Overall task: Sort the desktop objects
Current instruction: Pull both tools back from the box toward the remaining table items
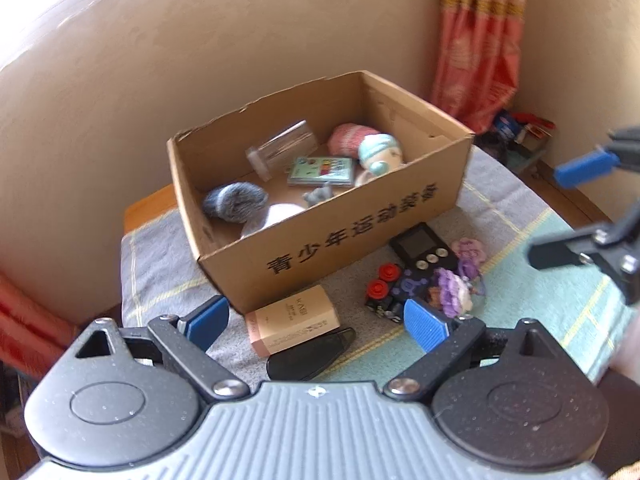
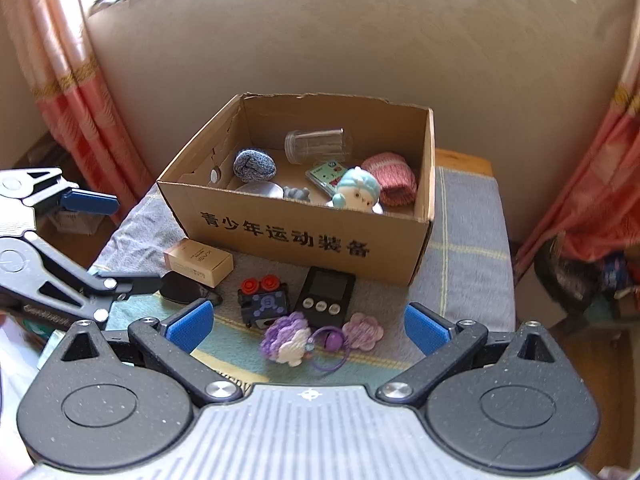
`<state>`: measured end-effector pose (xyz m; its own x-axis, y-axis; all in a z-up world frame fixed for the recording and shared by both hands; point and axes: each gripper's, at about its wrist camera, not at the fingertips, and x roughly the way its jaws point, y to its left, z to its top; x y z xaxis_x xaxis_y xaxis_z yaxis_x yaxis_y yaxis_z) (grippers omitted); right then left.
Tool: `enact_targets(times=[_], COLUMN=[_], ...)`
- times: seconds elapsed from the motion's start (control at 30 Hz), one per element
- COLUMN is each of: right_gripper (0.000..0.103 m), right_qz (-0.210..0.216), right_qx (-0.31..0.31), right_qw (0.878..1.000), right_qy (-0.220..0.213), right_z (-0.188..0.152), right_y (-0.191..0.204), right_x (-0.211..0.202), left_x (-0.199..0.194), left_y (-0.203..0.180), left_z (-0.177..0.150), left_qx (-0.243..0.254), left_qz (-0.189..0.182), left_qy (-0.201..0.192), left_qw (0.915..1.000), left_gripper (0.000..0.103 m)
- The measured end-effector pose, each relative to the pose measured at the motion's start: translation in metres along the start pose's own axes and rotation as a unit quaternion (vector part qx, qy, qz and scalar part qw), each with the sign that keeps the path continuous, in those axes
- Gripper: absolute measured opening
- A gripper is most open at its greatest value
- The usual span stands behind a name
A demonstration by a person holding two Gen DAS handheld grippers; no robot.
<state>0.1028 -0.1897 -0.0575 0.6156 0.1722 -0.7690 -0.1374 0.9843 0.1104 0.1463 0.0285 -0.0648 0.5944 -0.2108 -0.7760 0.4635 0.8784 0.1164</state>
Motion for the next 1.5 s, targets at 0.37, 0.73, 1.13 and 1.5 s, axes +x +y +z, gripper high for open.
enact_targets(times=[0.37, 0.73, 1.13, 1.5], right_gripper=[0.103, 0.103, 0.103, 0.103], right_qz=[-0.006, -0.006, 0.012, 0.001], right_qx=[0.015, 0.02, 0.002, -0.081], right_qw=[1.0, 1.0, 0.999, 0.996], right_qy=[-0.004, 0.023, 0.039, 0.027], right_z=[-0.013, -0.022, -0.031, -0.037], right_y=[0.001, -0.003, -0.005, 0.009], right_x=[0.01, 0.037, 0.06, 0.073], left_x=[0.039, 0.075, 0.101, 0.112], left_y=[0.009, 0.018, 0.025, 0.027], left_z=[-0.013, -0.025, -0.027, -0.023], left_qx=[-0.058, -0.116, -0.166, -0.179], left_qz=[0.015, 0.024, 0.02, 0.031], left_qy=[0.015, 0.032, 0.034, 0.024], left_qw=[0.9981, 0.9924, 0.9853, 0.9831], left_gripper=[0.095, 0.095, 0.095, 0.094])
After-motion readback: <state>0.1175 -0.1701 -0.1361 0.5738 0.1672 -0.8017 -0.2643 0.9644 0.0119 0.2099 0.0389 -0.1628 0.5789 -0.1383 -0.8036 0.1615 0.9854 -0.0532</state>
